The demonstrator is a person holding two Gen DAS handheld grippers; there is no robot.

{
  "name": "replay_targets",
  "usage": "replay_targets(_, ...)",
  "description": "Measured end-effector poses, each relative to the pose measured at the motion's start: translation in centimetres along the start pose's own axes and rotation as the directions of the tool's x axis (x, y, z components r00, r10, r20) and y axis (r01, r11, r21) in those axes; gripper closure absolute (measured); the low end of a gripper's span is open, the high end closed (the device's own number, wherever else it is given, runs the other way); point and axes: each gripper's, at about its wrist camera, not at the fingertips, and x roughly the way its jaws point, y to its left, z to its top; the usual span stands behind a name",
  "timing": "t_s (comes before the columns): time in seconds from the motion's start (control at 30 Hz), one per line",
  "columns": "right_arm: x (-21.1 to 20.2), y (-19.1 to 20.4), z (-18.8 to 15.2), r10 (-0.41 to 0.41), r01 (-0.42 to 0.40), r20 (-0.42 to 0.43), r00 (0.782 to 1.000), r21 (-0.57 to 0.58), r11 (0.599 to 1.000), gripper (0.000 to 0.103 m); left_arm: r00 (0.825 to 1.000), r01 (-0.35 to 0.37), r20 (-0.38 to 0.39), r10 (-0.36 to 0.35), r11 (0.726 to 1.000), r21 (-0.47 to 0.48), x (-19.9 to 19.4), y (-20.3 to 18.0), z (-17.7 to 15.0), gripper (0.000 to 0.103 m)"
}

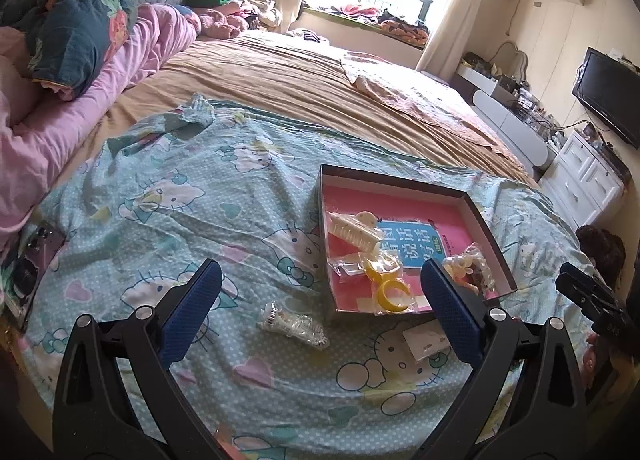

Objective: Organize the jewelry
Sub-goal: 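Withdraw both tools toward the clear bag and blue pouch on the sheet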

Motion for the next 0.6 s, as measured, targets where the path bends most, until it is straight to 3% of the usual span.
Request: replay_targets(0.6, 0.3, 1.9, -2.4, 0.051, -0.053, -0.065, 0.997, -0.025, 0.998, 0.024, 0.998, -0.043, -0.054, 0.045, 0.999, 0.033, 0.0, 0.0, -3.2, 0.010)
